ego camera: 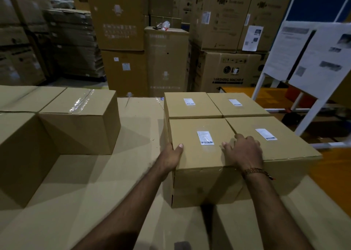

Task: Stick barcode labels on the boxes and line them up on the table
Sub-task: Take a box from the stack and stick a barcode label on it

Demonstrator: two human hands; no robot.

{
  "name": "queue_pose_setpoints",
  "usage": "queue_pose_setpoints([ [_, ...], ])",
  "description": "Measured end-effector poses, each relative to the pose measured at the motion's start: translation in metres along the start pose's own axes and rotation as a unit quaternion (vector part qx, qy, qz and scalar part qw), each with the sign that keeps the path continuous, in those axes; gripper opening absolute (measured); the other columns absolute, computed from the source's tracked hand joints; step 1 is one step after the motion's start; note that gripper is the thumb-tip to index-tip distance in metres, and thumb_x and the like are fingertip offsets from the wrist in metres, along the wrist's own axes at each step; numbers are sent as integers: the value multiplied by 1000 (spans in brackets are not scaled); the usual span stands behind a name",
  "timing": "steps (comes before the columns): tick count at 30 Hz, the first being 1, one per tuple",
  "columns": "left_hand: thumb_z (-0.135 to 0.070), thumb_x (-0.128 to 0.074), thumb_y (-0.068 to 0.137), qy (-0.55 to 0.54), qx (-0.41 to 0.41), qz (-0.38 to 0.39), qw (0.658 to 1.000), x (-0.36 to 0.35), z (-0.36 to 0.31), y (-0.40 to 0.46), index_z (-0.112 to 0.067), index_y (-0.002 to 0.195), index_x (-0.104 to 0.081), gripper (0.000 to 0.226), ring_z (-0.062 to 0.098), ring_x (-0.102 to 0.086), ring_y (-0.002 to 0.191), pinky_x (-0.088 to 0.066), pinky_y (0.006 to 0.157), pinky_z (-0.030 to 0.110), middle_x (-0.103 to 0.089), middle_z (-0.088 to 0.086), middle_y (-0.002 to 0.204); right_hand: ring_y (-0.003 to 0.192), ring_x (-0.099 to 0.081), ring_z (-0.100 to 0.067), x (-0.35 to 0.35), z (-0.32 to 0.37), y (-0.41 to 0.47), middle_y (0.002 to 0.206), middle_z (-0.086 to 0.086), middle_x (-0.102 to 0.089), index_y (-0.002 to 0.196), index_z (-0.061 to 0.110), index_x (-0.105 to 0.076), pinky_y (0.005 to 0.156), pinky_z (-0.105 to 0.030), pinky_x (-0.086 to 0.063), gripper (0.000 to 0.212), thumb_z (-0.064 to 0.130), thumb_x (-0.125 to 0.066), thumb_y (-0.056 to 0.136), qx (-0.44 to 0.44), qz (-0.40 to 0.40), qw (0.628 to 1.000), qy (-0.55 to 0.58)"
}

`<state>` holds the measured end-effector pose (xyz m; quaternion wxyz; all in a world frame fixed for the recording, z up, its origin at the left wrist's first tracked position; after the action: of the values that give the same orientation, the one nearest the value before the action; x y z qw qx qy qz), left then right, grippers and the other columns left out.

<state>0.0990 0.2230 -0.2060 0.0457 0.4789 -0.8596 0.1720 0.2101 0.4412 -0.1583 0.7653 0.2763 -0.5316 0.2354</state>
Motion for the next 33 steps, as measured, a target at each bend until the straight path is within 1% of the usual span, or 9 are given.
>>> queue_pose_setpoints([
  [3, -51, -42, 109, -11, 9, -13, 1000, 7, 5, -2, -22, 156, -43, 56, 27, -58, 131, -48, 111, 50, -58, 2, 149, 123, -58, -38, 0, -2, -1, 131, -17, -66, 141, 13, -63, 101, -50, -54, 76, 67, -67, 87, -17, 18, 995, 95],
  [5, -44, -42, 112, -29, 32, -7, 999, 15, 4, -9, -23, 153, -45, 46, 26, -60, 125, -54, 100, 42, -61, 3, 143, 127, -60, -36, 3, 0, -5, 137, -15, -67, 145, 12, -62, 103, -52, -55, 83, 66, -73, 84, -25, 25, 986, 162],
  [7, -39, -42, 112, -36, 47, -6, 998, 28, 6, -14, -23, 149, -47, 41, 26, -62, 120, -54, 91, 36, -62, 5, 139, 127, -62, -36, 10, 7, -15, 136, -17, -68, 142, 5, -63, 104, -50, -55, 78, 57, -80, 86, -29, 31, 980, 195],
  [11, -37, -48, 109, -42, 33, -29, 998, 61, 14, -34, -14, 140, -54, 39, 23, -67, 113, -55, 103, 42, -68, 4, 129, 112, -66, -37, 17, 28, -48, 120, -20, -73, 119, -1, -72, 96, -54, -58, 63, 51, -83, 86, -45, 15, 977, 208],
  [14, -31, -48, 106, -34, 26, -38, 998, 92, 18, -59, -16, 132, -57, 31, 22, -66, 108, -56, 96, 38, -69, 3, 124, 120, -65, -37, 24, 51, -82, 131, -19, -71, 130, 3, -71, 101, -51, -55, 67, 53, -81, 87, -46, 12, 975, 216],
  [16, -34, -48, 102, -26, 25, -47, 998, 117, 23, -78, -14, 134, -55, 39, 25, -66, 110, -56, 95, 40, -68, 4, 125, 123, -64, -35, 29, 71, -106, 135, -17, -69, 135, 5, -69, 100, -43, -53, 67, 52, -80, 89, -48, 4, 972, 231],
  [20, -37, -50, 97, -5, 26, -59, 998, 172, 40, -119, -14, 134, -55, 44, 26, -66, 108, -57, 98, 45, -67, 4, 122, 115, -64, -33, 20, 111, -162, 129, -15, -68, 130, 9, -69, 94, -52, -59, 72, 63, -79, 83, -57, -28, 962, 264],
  [25, -59, -57, 88, 6, 8, -83, 997, 241, 66, -181, -21, 139, -55, 63, 26, -66, 114, -55, 103, 48, -68, -1, 129, 105, -66, -31, 9, 162, -238, 125, -13, -67, 129, 11, -71, 80, -36, -53, 69, 62, -80, 84, -61, -52, 954, 290],
  [33, -61, -60, 89, 2, 9, -119, 993, 329, 109, -263, -24, 131, -60, 55, 21, -70, 108, -58, 98, 49, -72, -7, 118, 104, -68, -27, 6, 228, -339, 104, -2, -74, 110, 17, -75, 91, -51, -61, 53, 60, -80, 80, -34, -42, 936, 349],
])
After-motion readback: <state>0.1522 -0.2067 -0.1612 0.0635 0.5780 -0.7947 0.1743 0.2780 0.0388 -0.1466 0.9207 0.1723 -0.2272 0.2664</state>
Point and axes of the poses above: each hand's wrist, its own y-axis towards the middle knuckle, its own x-axis out of the back of the hand, z = x × y, the point moved 2 cm from there along y, towards the middle knuckle
